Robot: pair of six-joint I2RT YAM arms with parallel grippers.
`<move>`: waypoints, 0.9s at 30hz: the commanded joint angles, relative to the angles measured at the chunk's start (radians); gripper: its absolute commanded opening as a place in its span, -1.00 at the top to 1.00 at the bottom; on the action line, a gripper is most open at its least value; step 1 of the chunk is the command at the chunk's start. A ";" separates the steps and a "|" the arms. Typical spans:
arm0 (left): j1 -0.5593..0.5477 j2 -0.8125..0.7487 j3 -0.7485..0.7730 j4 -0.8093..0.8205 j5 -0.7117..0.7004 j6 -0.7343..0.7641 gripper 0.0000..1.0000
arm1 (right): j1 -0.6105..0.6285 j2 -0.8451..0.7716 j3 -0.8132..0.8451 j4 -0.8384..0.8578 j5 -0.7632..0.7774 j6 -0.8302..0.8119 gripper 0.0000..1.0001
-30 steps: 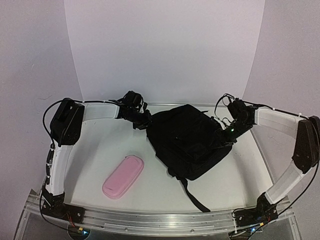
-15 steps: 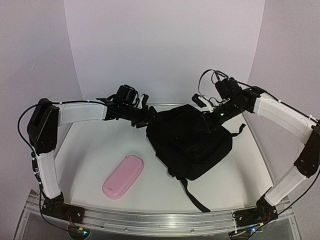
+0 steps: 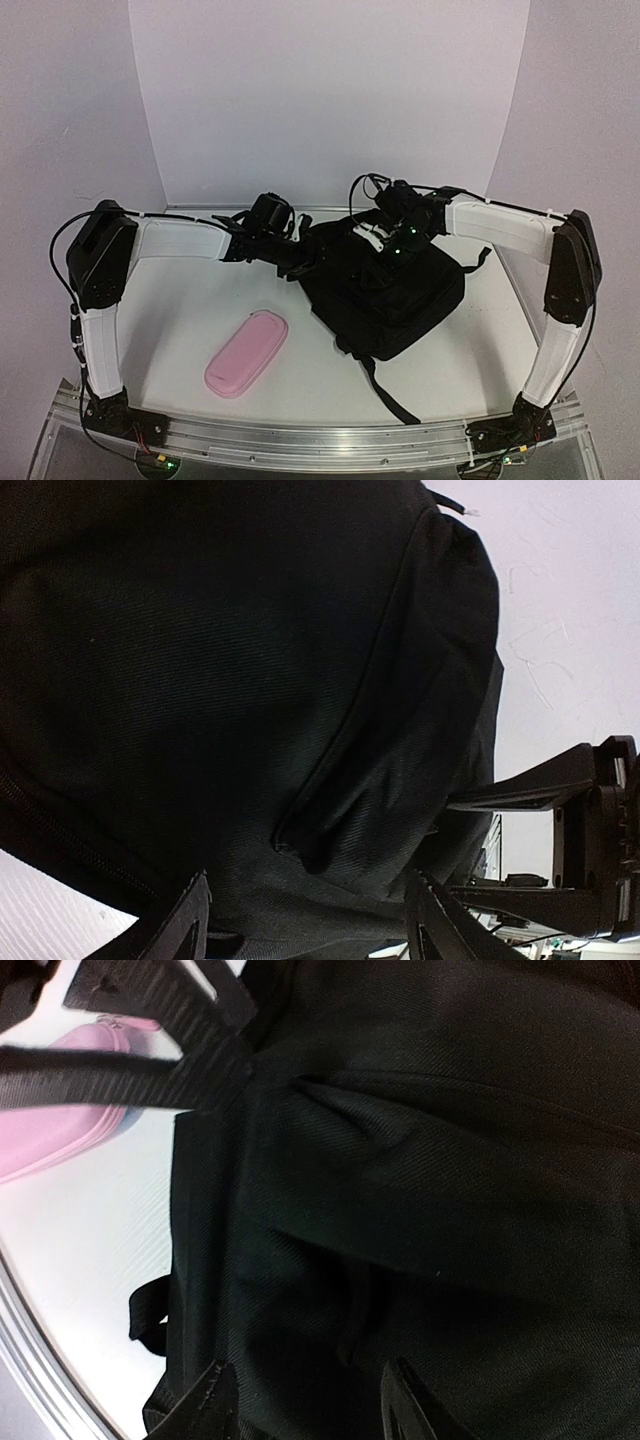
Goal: Pack the student bag
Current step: Unzip the student bag at the center of the board.
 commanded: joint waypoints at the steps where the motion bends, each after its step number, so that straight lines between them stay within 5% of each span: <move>1: -0.005 0.008 -0.007 0.046 -0.010 -0.026 -0.34 | 0.006 0.036 0.068 0.007 0.062 -0.003 0.06; 11: -0.010 -0.005 -0.047 0.072 -0.017 -0.055 -0.36 | 0.007 0.086 0.078 0.011 0.007 0.017 0.20; 20: -0.017 -0.008 -0.084 0.096 -0.005 -0.044 -0.35 | 0.007 0.095 0.095 0.008 0.001 0.033 0.98; 27: -0.019 0.006 -0.122 0.148 0.033 -0.030 -0.32 | 0.006 0.069 0.102 0.008 0.030 0.040 1.00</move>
